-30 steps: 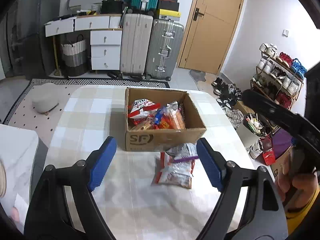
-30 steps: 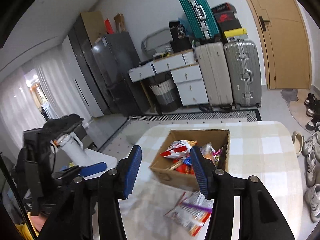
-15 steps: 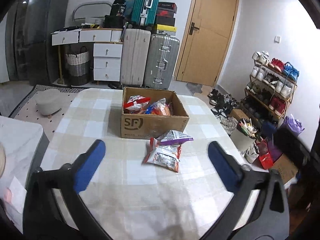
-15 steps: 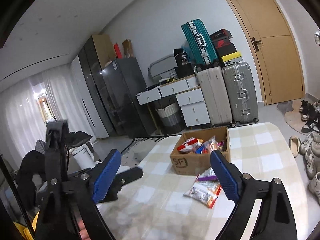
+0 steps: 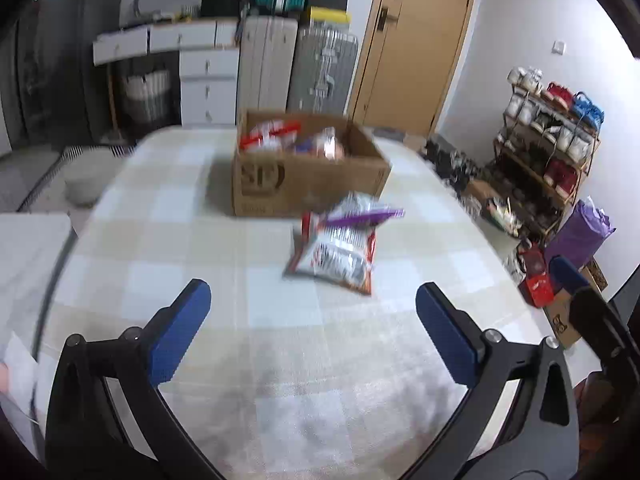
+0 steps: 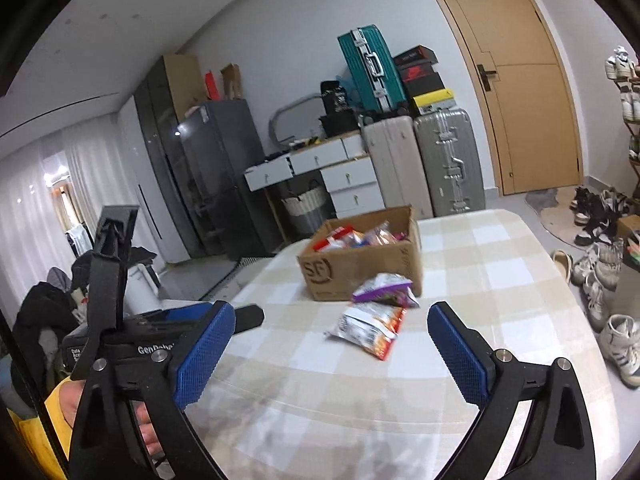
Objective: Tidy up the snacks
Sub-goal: 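Move both tools to the two chip bags on the table and grasp one with the left tool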
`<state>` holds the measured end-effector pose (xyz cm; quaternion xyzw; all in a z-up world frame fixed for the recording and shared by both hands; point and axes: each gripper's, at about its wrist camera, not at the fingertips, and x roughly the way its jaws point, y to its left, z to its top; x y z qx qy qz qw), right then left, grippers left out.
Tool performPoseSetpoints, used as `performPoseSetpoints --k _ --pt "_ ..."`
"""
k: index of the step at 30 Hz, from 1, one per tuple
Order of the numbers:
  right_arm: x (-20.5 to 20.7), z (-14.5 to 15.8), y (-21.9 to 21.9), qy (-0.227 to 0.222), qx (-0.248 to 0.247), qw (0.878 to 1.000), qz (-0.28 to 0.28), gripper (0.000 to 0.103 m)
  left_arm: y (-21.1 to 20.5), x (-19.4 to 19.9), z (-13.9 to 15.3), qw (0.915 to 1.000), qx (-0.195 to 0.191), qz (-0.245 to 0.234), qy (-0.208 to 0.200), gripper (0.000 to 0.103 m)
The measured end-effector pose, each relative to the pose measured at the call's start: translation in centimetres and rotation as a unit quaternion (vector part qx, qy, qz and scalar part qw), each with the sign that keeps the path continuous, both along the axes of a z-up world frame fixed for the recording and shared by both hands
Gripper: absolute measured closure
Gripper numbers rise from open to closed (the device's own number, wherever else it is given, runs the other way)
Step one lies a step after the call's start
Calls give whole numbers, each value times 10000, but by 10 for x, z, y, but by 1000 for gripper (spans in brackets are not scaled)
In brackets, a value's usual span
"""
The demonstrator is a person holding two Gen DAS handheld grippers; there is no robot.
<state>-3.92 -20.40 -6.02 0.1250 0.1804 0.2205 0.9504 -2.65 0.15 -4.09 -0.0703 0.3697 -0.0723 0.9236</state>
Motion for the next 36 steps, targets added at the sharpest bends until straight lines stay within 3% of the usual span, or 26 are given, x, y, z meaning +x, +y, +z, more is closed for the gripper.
performPoseSetpoints --k 10,16,21,24,26,29,36 --pt "63 -45 -23 578 275 9979 -100 4 -15 95 -69 9966 231 -212 767 1" --pt "93 -71 -47 1027 522 9930 -268 4 -38 162 -102 9908 86 -449 1276 1" --pt "110 -85 -59 1230 681 9894 -364 4 -52 206 -128 9874 229 -333 1532 2" --pt "119 -93 -62 1322 766 9877 -319 4 -57 216 -135 9883 390 -343 1435 13" --pt "122 -97 -62 1365 819 9869 -258 4 -60 219 -137 9890 481 -411 1335 28" --pt "130 -106 -62 1495 875 9846 -237 4 -53 224 -136 9901 195 -549 1278 50" --pt "138 -112 -59 1665 908 9815 -250 4 -22 218 -135 9901 -178 -547 1278 55"
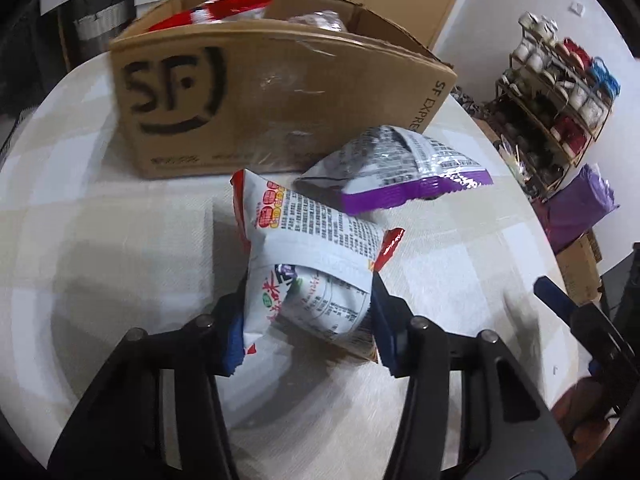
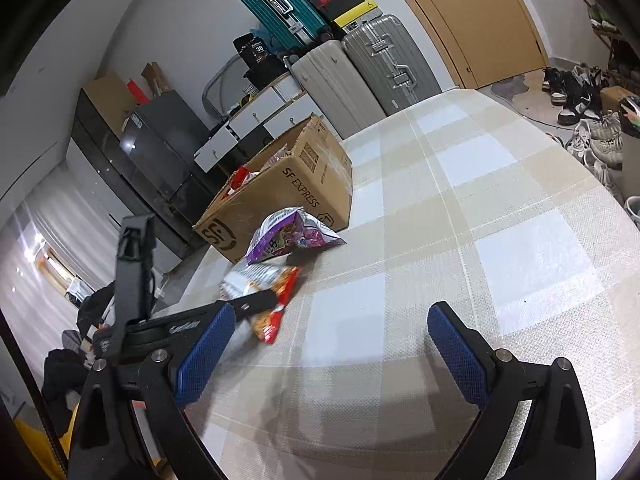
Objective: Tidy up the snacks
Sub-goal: 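Move both tools to the two chip bags on the table and grasp one with the left tool, then grasp the white-and-purple chip bag with the right tool, then lift the chip bag with the left tool while the right tool carries its chip bag over the box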
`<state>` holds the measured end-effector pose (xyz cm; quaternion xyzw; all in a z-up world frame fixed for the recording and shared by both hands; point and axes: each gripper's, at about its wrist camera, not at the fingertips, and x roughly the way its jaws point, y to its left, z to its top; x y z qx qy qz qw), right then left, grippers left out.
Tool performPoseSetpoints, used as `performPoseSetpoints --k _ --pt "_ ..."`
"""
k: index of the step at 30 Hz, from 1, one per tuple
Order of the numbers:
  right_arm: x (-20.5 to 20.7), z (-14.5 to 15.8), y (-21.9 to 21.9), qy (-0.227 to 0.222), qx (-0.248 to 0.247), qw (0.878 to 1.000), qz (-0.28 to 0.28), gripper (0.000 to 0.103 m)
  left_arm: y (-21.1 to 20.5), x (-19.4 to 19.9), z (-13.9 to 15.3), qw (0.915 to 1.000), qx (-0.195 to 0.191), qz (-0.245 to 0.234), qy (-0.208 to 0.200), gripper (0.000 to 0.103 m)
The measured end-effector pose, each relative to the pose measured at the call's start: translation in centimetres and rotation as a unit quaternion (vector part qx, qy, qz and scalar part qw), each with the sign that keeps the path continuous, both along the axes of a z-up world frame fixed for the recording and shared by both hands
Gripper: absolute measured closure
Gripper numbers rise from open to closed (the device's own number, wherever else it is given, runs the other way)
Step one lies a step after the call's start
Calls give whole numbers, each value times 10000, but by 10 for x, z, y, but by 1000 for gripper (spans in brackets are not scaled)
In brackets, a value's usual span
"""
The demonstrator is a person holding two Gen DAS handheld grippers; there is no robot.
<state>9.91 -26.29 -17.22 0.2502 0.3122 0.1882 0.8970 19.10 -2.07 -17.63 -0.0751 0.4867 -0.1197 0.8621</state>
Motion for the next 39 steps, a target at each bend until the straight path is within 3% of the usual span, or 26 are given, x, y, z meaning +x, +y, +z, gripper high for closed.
performPoseSetpoints --k 7,13,20,23,26,28,31,39 --pt "27 18 23 -81 -204 9994 274 4 22 -11 11 9999 -90 100 -79 55" --pt "77 22 54 286 -458 9972 518 4 41 -34 26 9991 -170 334 -214 55" --pt "135 1 108 1200 -1354 9803 791 4 82 -61 3 9965 -417 700 -180 54" --pt "142 -3 131 1147 -1993 9695 853 6 95 -67 4 9959 -449 765 -188 54" --pt "139 -5 155 992 -2850 9499 816 21 106 -71 7 9951 -509 807 -243 54" --pt "133 -4 162 846 -2958 9476 859 36 107 -73 4 9949 -515 819 -271 54" --pt "128 0 163 781 -2789 9526 933 42 107 -80 9 9945 -544 821 -352 54" --pt "91 10 148 726 -1919 9728 1076 43 119 -120 23 9944 -535 760 -501 54"
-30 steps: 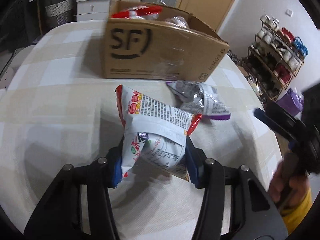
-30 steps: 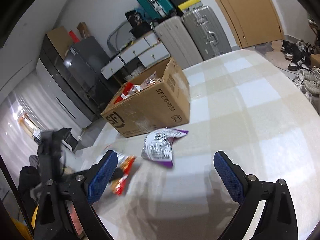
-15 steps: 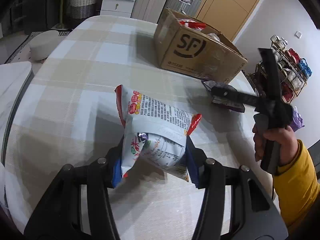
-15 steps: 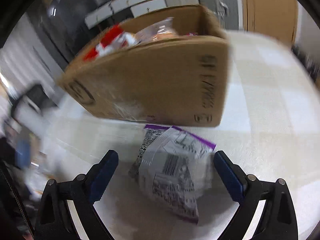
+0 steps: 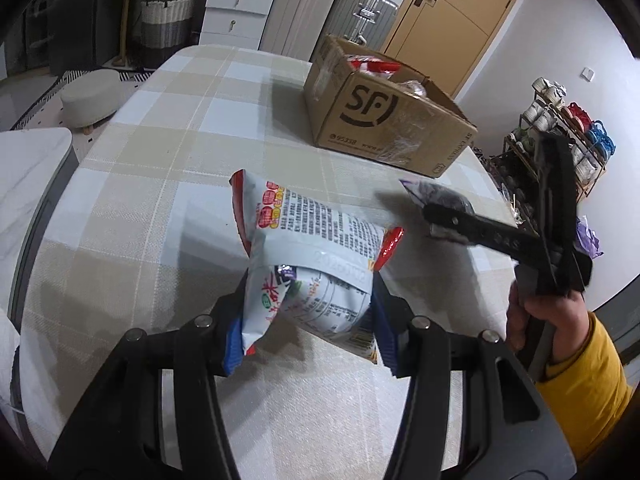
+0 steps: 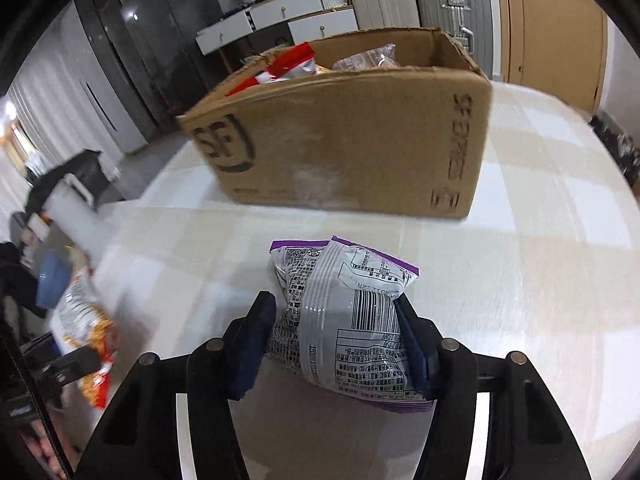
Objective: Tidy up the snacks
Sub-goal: 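Lift the chip bag with the left tool while the right tool carries its chip bag over the box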
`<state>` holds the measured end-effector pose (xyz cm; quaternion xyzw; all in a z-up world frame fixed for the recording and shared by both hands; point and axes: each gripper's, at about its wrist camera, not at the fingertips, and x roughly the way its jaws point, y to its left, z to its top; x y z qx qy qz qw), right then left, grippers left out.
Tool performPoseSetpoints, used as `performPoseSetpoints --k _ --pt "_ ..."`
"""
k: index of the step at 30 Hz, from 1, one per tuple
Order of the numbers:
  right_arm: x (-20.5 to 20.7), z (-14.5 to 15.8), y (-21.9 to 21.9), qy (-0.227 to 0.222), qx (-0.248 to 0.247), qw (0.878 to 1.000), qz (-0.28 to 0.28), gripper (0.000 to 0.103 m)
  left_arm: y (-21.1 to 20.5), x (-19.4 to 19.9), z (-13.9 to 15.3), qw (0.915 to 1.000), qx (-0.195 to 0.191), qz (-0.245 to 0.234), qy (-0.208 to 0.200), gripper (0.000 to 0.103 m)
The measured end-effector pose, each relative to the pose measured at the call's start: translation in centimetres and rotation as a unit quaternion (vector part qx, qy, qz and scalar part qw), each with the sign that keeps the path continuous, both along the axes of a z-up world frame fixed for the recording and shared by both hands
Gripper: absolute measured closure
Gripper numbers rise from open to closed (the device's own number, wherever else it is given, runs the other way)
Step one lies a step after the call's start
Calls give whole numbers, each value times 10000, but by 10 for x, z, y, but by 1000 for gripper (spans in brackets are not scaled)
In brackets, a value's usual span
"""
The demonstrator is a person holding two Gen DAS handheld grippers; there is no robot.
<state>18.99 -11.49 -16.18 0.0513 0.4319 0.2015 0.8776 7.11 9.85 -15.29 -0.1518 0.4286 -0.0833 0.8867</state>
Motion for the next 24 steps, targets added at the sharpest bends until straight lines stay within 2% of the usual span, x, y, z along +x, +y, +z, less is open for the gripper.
performPoseSetpoints --k 7,12,18,24 --pt "-64 24 -15 -200 768 9967 149 43 -11 -24 25 9997 125 -30 -189 53" --pt "-109 55 -35 -557 1425 9878 294 43 -27 -46 53 9989 218 -144 -388 53" --pt "-160 82 -55 -944 1811 9782 373 43 -47 -70 82 9974 257 -280 -618 53" --pt "-200 90 -70 -1203 1901 9733 465 43 -69 -97 116 9945 257 -468 -899 54"
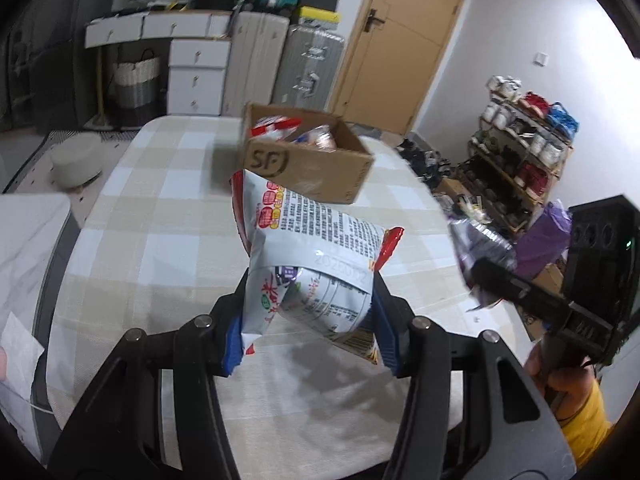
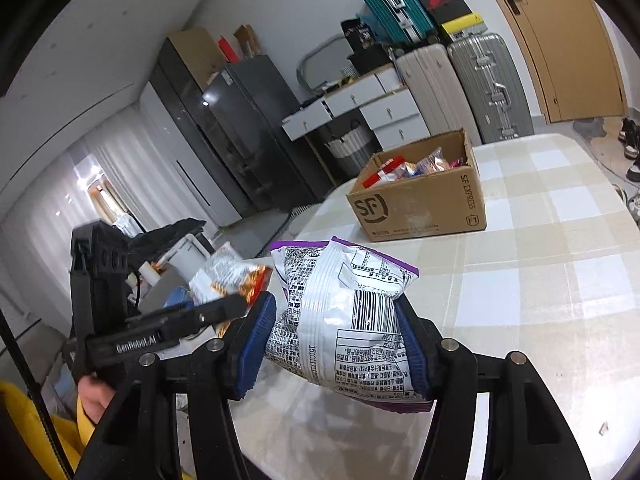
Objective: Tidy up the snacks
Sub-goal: 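Lift the chip bag with the left tool while the right tool carries its chip bag over the box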
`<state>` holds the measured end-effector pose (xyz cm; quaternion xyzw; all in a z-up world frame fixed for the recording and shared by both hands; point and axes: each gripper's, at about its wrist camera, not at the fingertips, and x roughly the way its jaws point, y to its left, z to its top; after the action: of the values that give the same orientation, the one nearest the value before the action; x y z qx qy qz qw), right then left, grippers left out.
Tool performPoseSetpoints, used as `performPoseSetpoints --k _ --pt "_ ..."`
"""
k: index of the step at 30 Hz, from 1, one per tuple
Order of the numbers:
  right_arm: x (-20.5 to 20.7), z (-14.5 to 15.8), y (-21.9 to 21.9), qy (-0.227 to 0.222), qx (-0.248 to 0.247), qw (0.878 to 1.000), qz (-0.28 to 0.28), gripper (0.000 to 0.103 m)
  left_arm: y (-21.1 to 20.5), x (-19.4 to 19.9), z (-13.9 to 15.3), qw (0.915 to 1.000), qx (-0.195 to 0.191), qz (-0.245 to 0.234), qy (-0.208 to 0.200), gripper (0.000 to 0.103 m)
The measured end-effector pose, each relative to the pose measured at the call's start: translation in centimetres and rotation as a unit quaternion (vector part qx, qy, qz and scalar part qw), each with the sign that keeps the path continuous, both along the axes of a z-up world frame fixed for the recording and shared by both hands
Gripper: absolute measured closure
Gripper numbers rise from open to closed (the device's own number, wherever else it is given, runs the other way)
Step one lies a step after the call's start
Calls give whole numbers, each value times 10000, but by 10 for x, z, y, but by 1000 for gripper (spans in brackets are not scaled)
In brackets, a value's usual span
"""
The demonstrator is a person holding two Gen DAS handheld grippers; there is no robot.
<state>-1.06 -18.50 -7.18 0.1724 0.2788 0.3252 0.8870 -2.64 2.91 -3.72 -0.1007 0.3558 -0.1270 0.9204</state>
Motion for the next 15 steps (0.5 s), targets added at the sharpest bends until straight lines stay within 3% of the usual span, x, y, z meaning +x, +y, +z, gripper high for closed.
performPoseSetpoints --k 8,15 --pt "-26 13 -24 -468 450 9979 -9 43 -27 -16 23 9995 106 -297 -87 54" --pt "-15 21 -29 -521 548 9971 -34 43 -26 -1 27 9994 133 -326 -60 54"
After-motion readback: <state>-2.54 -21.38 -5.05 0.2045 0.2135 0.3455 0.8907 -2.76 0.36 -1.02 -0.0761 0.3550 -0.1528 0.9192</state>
